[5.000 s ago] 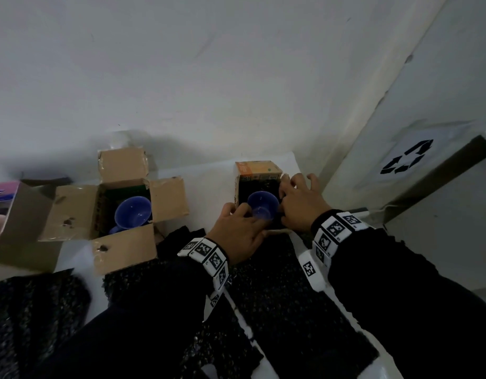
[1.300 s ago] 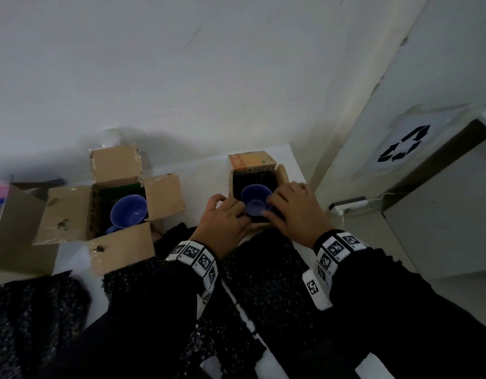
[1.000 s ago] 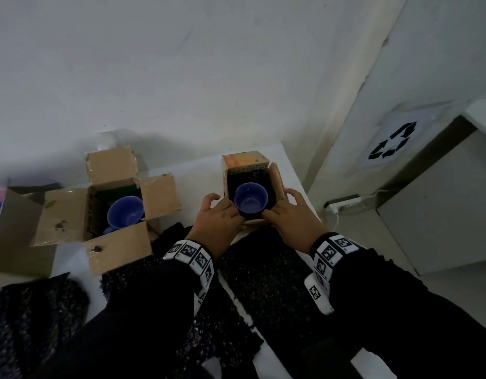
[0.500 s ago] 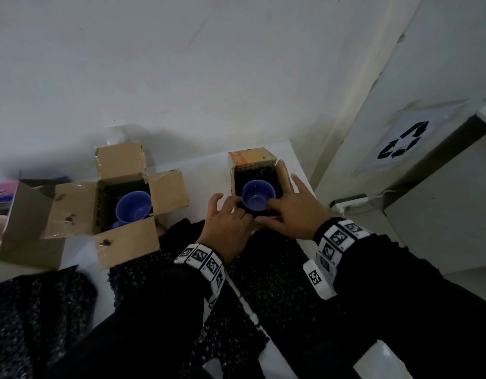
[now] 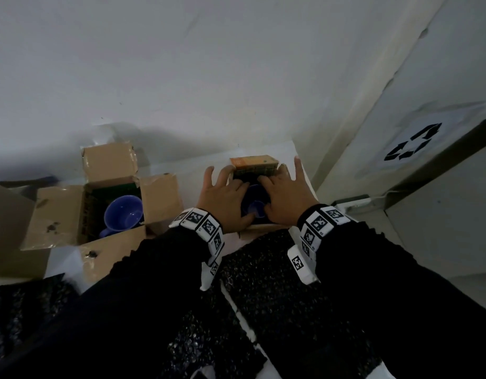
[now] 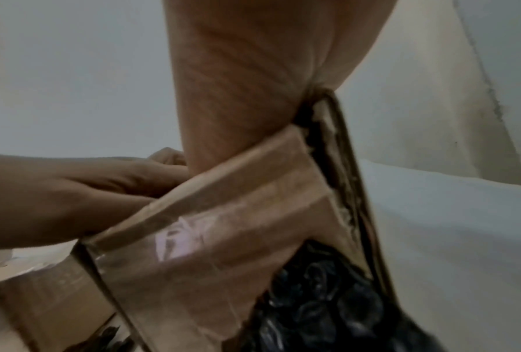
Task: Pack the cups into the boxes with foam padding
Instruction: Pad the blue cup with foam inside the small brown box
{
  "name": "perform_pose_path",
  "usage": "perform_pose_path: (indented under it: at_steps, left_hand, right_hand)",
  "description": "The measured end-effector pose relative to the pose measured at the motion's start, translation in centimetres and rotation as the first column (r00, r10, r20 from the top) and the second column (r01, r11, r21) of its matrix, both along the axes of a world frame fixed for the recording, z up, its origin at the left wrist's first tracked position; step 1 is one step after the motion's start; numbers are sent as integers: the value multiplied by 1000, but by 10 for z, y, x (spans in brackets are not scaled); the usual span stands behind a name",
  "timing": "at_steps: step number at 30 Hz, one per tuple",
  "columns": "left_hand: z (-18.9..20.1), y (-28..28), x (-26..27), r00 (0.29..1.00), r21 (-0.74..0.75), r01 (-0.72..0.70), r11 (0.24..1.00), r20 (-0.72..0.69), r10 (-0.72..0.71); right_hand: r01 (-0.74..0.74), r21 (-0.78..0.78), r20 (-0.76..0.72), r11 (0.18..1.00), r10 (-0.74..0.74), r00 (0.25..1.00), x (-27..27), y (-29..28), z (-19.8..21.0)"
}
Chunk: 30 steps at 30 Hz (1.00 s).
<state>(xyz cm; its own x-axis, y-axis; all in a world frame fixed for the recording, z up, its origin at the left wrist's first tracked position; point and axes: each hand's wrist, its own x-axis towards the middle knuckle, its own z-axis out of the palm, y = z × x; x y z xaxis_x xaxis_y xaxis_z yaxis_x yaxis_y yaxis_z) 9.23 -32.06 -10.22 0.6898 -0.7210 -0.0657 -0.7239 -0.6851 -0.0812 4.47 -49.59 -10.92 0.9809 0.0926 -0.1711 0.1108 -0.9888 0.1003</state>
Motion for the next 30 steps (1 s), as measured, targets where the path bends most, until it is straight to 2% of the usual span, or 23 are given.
perform_pose_path:
  at_steps: [8, 12, 18, 20, 23, 25, 30]
  left_hand:
    - [-1, -15, 2, 997, -1, -60, 998, -49, 60]
    - [-4, -4, -3, 999, -80, -34, 996, 11, 35]
    - [-8, 8, -12, 996, -197, 49, 979, 79, -34]
    - [-8, 17, -16, 989, -261, 129, 957, 107, -104]
    - [-14, 32, -26, 960, -227, 262, 938, 161, -229]
    - [-19, 36, -31, 948, -203, 297, 933, 179, -263]
    - [-15, 28, -37, 964, -153, 212, 965, 195, -180]
  right_hand:
    - [39, -24, -89, 999, -41, 995, 18, 8, 0]
    - [62, 94, 9, 994, -63, 998, 15, 5, -3]
    - [43, 28, -37, 999, -42, 998, 15, 7, 0]
    - [40, 60, 16, 997, -41, 999, 14, 4, 3]
    - [-28, 120, 255, 992, -4, 967, -4, -6, -2]
    - [-81, 183, 373, 980, 7, 928, -21, -11, -6]
    - [-107, 214, 371, 971, 21, 929, -47, -15, -12]
